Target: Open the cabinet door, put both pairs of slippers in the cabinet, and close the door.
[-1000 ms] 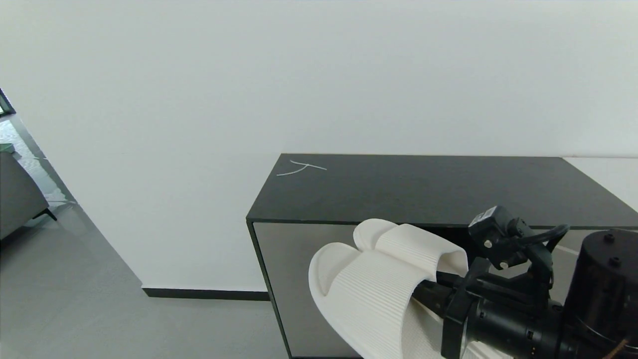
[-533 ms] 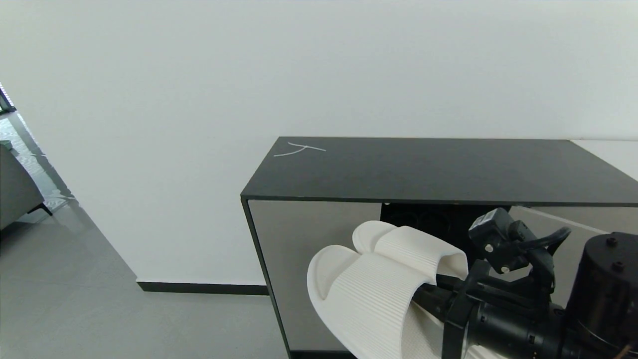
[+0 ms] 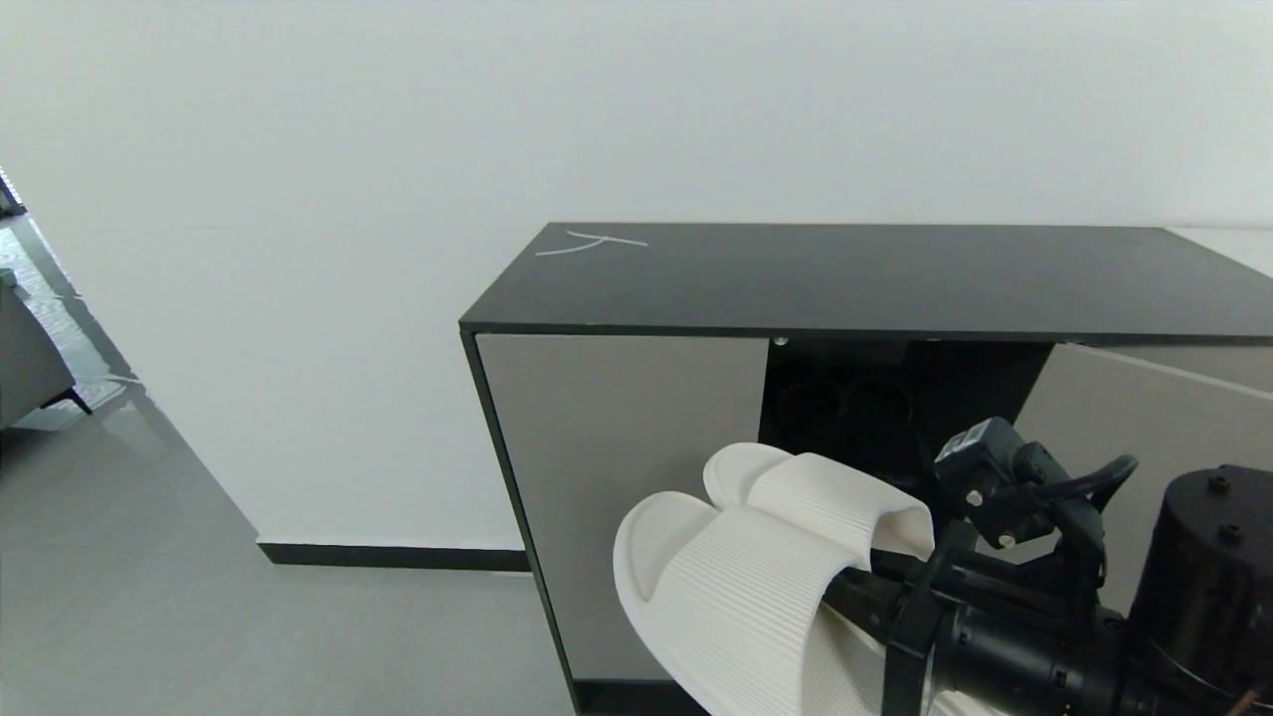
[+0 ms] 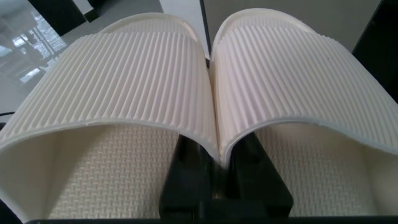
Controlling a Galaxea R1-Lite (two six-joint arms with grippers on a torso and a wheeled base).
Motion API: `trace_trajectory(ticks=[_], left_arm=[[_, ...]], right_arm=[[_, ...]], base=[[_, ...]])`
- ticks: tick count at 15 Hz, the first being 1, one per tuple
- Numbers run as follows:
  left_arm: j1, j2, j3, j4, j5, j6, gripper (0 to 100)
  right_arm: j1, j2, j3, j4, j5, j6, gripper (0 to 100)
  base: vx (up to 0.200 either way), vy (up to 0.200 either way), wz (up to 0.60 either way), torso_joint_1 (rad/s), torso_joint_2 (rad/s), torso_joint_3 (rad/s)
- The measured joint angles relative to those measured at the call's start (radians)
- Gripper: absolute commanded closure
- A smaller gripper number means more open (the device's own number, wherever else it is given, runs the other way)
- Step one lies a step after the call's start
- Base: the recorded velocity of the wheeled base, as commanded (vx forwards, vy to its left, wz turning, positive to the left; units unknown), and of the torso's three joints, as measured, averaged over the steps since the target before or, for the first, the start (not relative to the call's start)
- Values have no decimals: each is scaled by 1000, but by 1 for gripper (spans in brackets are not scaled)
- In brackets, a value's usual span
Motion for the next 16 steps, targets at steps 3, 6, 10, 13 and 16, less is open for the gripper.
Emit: trace_trajectory(ticks=[3, 6, 10, 13, 16], left_arm=[[1, 0, 0, 0, 0, 0, 100], [0, 0, 0, 0, 0, 0, 100], [0, 0, 0, 0, 0, 0, 100], [0, 0, 0, 0, 0, 0, 100], [0, 0, 0, 0, 0, 0, 100]], right_arm=[[-3, 0, 4, -1, 0, 0, 100], [-5, 0, 4, 0, 0, 0, 100], [-6, 1, 8, 0, 0, 1, 100], [-7, 7, 15, 0, 0, 2, 100], [-28, 12, 57, -18, 0, 6, 100]], base=[[0, 0, 0, -204, 483, 286], [0, 0, 0, -181, 466, 289], [0, 0, 0, -163, 459, 288], [0, 0, 0, -142, 450, 313], [0, 0, 0, -80, 330, 245]])
